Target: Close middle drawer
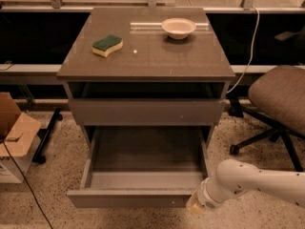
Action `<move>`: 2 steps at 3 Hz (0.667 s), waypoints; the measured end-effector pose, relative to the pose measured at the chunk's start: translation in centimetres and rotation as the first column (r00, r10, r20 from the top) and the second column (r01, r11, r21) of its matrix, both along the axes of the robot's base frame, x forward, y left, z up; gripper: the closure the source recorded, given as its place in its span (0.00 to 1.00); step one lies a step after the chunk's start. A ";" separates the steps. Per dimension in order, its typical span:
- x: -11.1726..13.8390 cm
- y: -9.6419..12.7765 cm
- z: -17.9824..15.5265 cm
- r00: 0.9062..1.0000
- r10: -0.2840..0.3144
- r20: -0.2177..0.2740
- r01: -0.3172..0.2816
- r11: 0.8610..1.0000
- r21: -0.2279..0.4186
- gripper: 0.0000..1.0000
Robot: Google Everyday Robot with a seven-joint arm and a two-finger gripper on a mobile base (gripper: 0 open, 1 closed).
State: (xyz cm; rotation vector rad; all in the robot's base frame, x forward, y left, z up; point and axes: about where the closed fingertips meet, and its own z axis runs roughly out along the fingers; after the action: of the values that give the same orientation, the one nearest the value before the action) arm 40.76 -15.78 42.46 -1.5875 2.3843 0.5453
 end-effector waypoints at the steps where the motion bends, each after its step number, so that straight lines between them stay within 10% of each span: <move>1: 3.6 1.5 -1.2 0.997 -0.010 0.070 0.005 0.998 0.067 1.00; 2: 3.6 1.5 -1.2 0.997 -0.010 0.070 0.005 0.998 0.067 1.00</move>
Offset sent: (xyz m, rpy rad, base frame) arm 0.0369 0.0146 -0.0121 0.0671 -0.0708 -0.0078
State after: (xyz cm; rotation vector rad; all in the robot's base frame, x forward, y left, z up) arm 44.32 -14.31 41.25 -1.5426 2.2953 0.5523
